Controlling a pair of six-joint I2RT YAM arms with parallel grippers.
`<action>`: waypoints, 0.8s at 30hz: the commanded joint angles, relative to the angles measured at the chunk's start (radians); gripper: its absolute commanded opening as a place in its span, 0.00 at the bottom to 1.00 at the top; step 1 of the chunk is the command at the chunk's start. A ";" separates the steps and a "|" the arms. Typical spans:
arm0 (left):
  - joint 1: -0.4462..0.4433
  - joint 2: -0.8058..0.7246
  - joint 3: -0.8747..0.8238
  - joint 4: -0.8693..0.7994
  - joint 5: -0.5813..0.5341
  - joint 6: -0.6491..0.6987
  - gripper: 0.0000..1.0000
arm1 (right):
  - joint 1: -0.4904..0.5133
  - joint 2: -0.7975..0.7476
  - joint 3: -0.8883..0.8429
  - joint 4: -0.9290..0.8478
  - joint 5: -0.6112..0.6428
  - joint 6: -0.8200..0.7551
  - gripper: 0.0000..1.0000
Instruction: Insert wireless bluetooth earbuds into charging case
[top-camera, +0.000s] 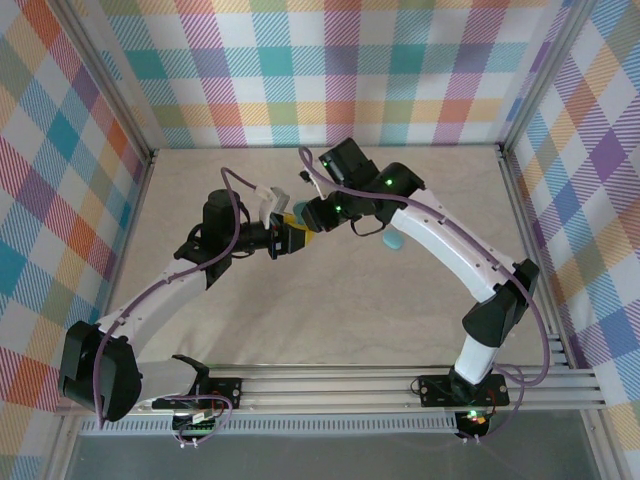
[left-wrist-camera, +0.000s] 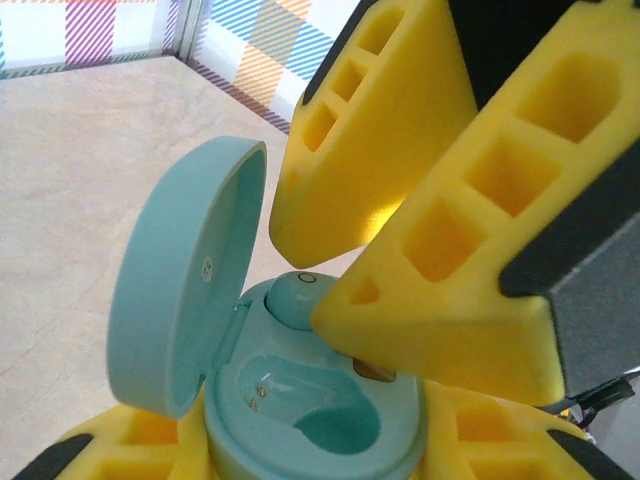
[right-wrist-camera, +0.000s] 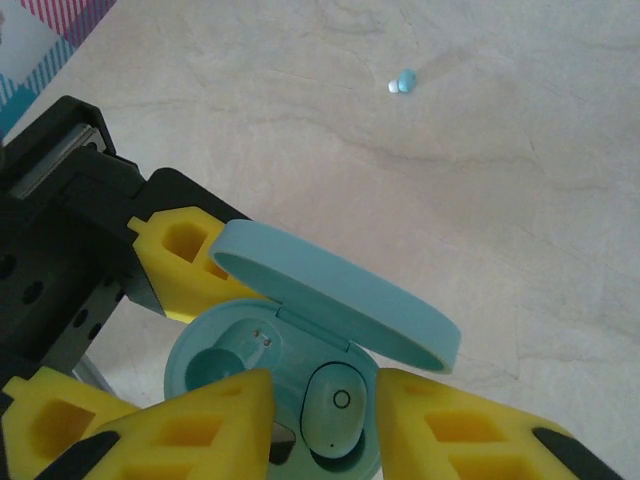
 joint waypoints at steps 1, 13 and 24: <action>-0.008 -0.021 0.024 0.099 0.008 -0.001 0.12 | -0.009 0.001 0.029 -0.053 -0.071 0.040 0.34; 0.003 -0.026 0.036 0.063 -0.017 0.019 0.11 | -0.036 -0.124 0.036 0.056 -0.111 0.085 0.39; 0.009 -0.075 0.022 0.039 -0.077 -0.046 0.11 | -0.153 -0.219 -0.036 0.158 -0.181 0.213 0.43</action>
